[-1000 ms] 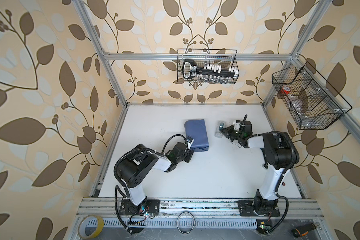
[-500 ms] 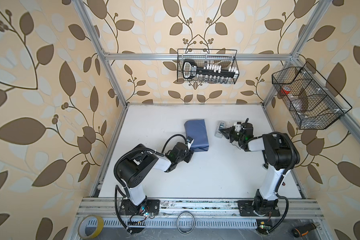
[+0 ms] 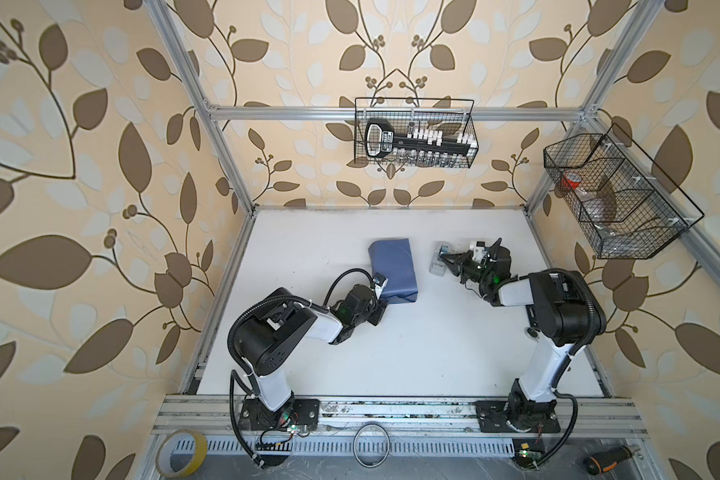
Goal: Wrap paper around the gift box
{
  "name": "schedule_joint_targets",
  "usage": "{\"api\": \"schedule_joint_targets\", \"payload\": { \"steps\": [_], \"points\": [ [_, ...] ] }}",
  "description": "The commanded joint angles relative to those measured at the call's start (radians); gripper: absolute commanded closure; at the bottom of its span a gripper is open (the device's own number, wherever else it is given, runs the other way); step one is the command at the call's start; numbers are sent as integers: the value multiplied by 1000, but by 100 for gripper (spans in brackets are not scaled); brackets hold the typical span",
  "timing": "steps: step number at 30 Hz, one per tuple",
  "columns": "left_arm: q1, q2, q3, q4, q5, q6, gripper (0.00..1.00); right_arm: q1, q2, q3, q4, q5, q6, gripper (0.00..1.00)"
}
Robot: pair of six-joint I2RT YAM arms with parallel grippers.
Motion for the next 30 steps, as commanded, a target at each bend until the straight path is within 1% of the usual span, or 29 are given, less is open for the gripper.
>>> {"api": "schedule_joint_targets", "payload": {
  "steps": [1, 7, 16, 23, 30],
  "points": [
    [10, -8, 1, 30, 9, -12, 47, 9, -37, -41, 42, -36, 17, 100],
    [11, -7, 0, 30, 11, -12, 47, 42, -39, -86, 43, -21, -5, 100],
    [10, -10, 0, 31, 12, -13, 47, 72, 8, -117, 57, 6, -24, 100],
    [10, -11, 0, 30, 12, -14, 47, 77, 53, -120, 19, 38, -67, 100],
    [11, -16, -4, 30, 11, -13, 47, 72, 102, -108, -64, 105, -132, 100]
  ]
}}
